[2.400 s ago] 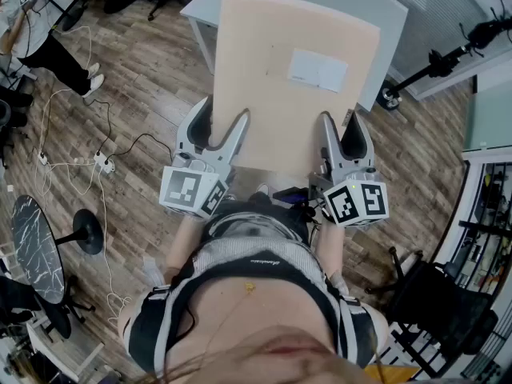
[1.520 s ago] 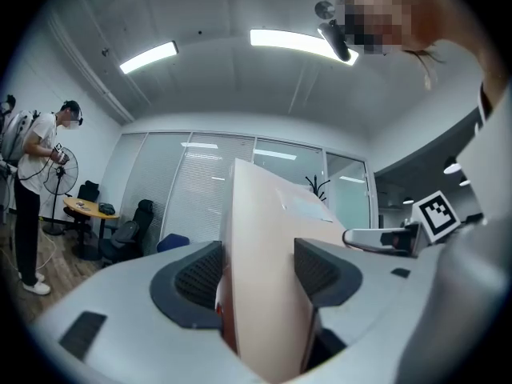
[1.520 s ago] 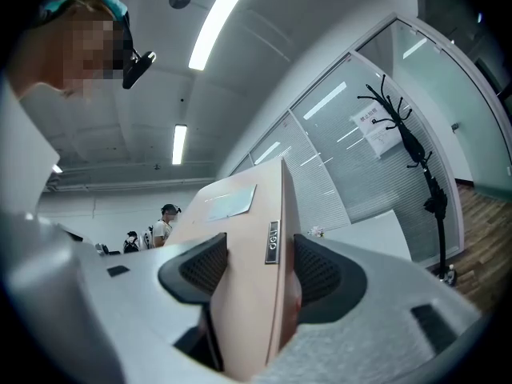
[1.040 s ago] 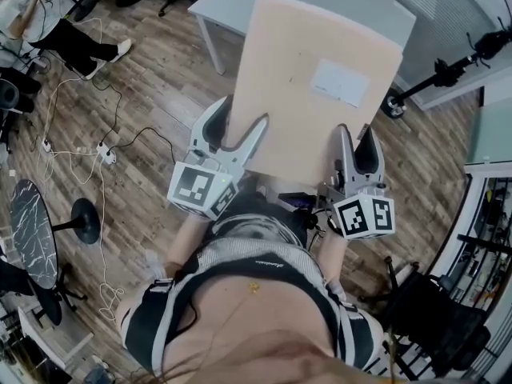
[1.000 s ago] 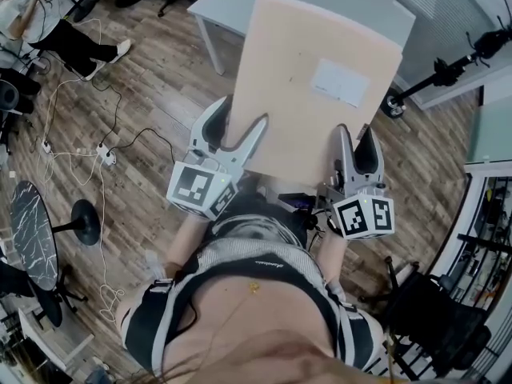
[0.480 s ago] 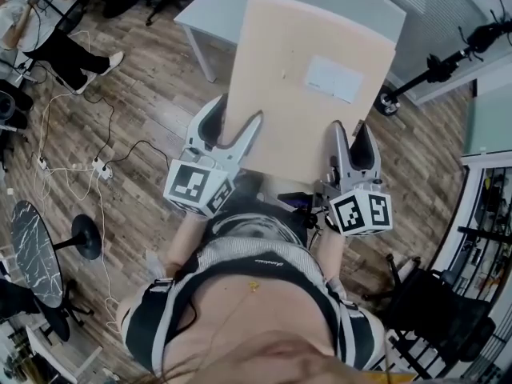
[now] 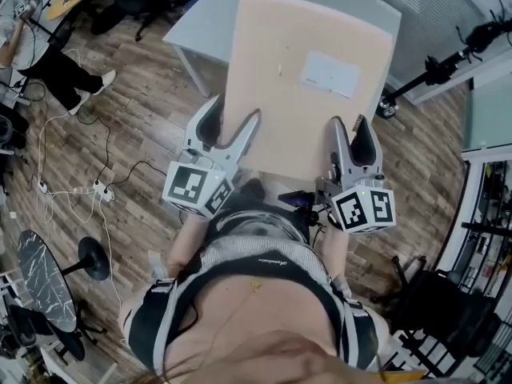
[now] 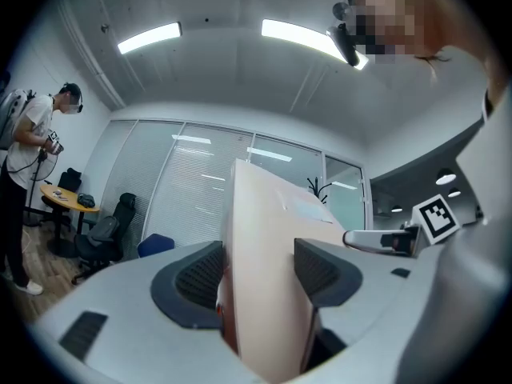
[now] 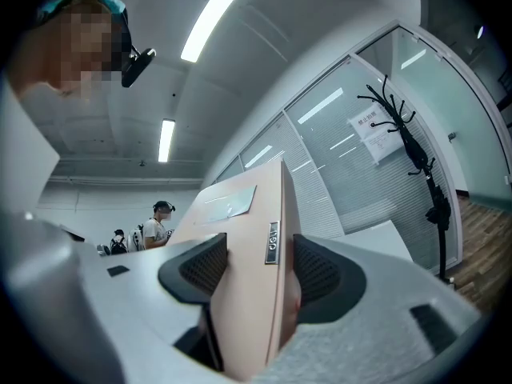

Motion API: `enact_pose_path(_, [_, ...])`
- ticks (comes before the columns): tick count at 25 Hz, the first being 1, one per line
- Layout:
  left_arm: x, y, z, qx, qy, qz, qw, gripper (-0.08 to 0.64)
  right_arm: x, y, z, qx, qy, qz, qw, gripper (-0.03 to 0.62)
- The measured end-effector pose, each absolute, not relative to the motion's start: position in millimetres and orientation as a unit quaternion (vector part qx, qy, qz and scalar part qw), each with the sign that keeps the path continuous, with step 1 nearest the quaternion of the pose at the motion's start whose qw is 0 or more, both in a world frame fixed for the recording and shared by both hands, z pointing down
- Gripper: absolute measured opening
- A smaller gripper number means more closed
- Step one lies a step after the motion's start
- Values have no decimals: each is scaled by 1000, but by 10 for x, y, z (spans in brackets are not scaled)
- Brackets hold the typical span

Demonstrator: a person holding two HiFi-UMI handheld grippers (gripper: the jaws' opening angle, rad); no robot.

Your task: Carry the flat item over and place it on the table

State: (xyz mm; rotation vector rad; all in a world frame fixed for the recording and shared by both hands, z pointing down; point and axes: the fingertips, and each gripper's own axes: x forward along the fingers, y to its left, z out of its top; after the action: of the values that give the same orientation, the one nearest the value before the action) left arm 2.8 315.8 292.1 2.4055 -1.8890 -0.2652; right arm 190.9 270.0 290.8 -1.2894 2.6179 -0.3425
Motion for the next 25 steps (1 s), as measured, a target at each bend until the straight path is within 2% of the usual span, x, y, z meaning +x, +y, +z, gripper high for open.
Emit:
enact_pose_path(11, [-357,2474,3067,794,-597,-97,55,272,1548,2086,2995,-458,877,-115,84,250])
enact_pose_path(25, [-606,2169,3199,803,-580,-110,80,270,1308,1869,3011,-485,867,-101,57,250])
